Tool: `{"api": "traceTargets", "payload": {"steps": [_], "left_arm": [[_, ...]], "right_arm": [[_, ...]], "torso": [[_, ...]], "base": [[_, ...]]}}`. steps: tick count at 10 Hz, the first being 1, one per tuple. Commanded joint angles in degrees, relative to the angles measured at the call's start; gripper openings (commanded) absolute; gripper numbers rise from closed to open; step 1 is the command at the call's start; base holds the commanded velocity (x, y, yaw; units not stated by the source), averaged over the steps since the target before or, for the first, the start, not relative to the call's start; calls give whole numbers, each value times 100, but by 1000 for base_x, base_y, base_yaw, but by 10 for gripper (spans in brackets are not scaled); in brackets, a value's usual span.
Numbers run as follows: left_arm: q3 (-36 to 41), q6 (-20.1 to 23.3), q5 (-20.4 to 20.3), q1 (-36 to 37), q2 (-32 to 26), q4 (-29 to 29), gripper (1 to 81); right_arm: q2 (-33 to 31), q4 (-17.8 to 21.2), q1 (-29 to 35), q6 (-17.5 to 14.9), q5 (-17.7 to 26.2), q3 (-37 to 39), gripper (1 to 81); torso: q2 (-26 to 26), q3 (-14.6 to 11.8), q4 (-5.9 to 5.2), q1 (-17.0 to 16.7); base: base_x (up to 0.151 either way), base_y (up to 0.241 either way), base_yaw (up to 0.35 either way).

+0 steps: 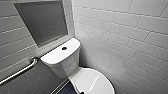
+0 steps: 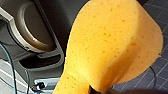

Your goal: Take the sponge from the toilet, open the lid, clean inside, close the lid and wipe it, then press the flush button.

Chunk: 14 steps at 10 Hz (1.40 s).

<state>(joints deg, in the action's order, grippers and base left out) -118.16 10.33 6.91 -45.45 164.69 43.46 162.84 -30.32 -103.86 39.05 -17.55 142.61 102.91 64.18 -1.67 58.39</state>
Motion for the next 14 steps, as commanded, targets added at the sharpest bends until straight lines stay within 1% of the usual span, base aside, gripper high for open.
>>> {"api": "traceTargets", "payload": {"steps": [1,4,6,8,10,14], "left_arm": [[39,-22,425,620,152,128,811],[74,-30,434,752,187,136,811],[92,-30,434,761,161,215,811],[48,-30,425,761,169,417,811],[38,-22,425,945,195,567,811],[30,-31,425,1095,284,629,811]], "right_arm": [[-47,-141,-139,6,358,-67,10],[-21,-150,-121,6,376,-76,10],[-21,-150,-113,6,384,-59,10],[-13,-150,-113,6,393,-50,10],[14,-150,-113,-2,411,-50,10],[14,-150,-104,-2,420,-58,10]], "torso": [[0,0,0,0],[0,0,0,0],[0,0,0,0],[0,0,0,0],[0,0,0,0],[0,0,0,0]], "base": [[0,0,0],[0,0,0],[0,0,0],[0,0,0],[0,0,0],[0,0,0]]}}
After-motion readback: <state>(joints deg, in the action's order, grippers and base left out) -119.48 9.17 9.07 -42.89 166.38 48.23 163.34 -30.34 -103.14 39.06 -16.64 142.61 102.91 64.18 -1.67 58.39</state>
